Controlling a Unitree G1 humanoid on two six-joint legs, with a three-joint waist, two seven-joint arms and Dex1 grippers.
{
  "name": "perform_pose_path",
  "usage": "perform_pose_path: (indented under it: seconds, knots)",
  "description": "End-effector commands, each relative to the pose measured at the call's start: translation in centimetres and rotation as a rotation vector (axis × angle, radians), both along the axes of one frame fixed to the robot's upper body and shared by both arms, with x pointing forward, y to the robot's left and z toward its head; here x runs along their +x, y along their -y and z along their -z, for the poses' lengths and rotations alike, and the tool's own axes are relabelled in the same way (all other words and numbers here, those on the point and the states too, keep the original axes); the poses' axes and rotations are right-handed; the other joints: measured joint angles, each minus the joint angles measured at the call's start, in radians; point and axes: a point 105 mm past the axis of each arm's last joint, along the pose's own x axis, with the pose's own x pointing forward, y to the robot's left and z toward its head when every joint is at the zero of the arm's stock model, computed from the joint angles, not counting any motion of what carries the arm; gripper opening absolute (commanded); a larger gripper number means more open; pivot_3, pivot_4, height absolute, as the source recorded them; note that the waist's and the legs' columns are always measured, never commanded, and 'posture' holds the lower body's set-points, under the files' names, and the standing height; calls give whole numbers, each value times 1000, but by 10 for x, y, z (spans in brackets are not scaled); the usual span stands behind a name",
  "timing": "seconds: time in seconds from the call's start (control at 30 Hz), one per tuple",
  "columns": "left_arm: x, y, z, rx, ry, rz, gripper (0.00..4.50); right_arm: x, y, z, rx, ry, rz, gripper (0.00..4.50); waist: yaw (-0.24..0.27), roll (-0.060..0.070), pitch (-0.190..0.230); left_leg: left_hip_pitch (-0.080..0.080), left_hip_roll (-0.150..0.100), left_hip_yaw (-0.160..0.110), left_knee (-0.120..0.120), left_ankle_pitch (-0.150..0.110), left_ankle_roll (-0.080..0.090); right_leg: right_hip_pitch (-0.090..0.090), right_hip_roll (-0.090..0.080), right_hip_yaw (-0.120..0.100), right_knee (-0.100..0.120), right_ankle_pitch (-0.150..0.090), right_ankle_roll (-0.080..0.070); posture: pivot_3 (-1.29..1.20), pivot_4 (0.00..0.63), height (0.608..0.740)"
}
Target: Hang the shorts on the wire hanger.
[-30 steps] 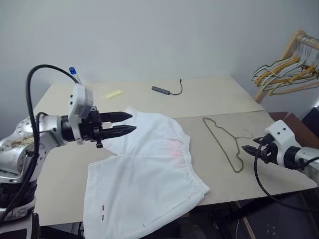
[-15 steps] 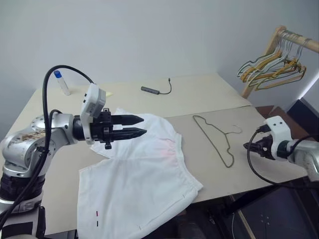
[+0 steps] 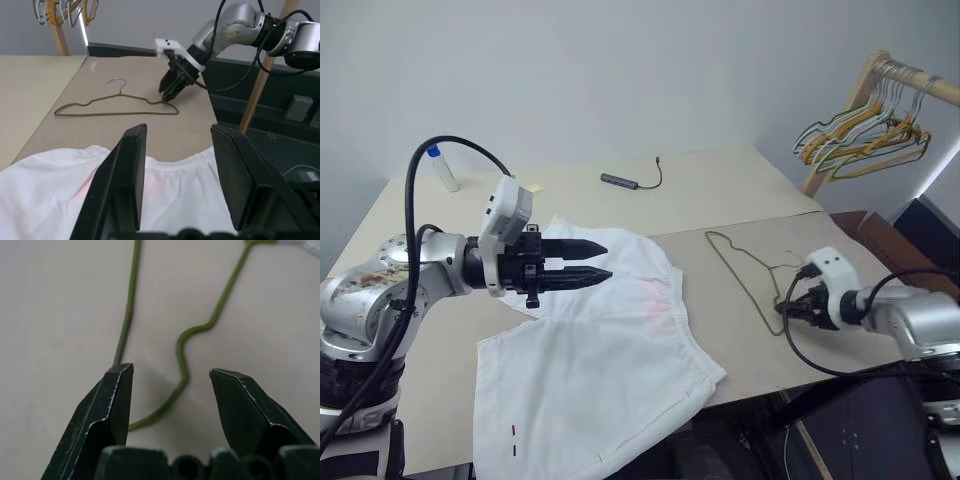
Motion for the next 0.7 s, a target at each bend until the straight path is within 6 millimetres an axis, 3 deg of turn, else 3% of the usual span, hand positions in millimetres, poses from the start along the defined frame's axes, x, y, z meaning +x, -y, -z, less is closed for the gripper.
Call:
perform_pose_path:
  seconds: [0.03,0.13,0.37,0.47,0.53,0.63,0.7]
  knots:
    - [-2,0,-6,11,50,10,2206,15,4,0,-57,27,13,2938,-2,0,0,0,0,0,0,0,0,0,0,0,0,0,0,-117,1,740]
    - [-3,1,-5,14,50,12,2251,20,7,8,-84,9,35,2377,-7,-1,-1,0,0,0,0,0,0,0,0,0,0,0,0,-115,2,740]
    - [-5,-2,-3,24,54,7,2251,17,9,5,-103,17,6,17,-5,-2,-1,0,1,0,0,0,0,1,1,0,0,0,0,-104,1,740]
    - [-4,0,-1,23,57,6,2251,18,11,0,-170,63,-35,17,-1,-2,-1,0,1,-1,0,0,0,1,1,0,0,0,0,-106,0,740]
    - [-2,1,0,21,60,4,2251,25,14,-12,-294,182,-99,17,0,-2,-1,0,1,-1,0,0,0,1,1,0,-1,0,0,-113,0,740]
    - [6,5,3,10,74,-12,2251,41,12,-48,-567,513,-253,17,3,-1,0,0,1,-1,0,0,0,0,1,0,-1,0,0,-127,0,740]
    - [15,8,1,-8,81,-32,2251,44,-3,-80,-774,771,-449,17,2,2,1,-1,-1,0,0,0,0,-1,0,1,-1,0,1,-136,0,740]
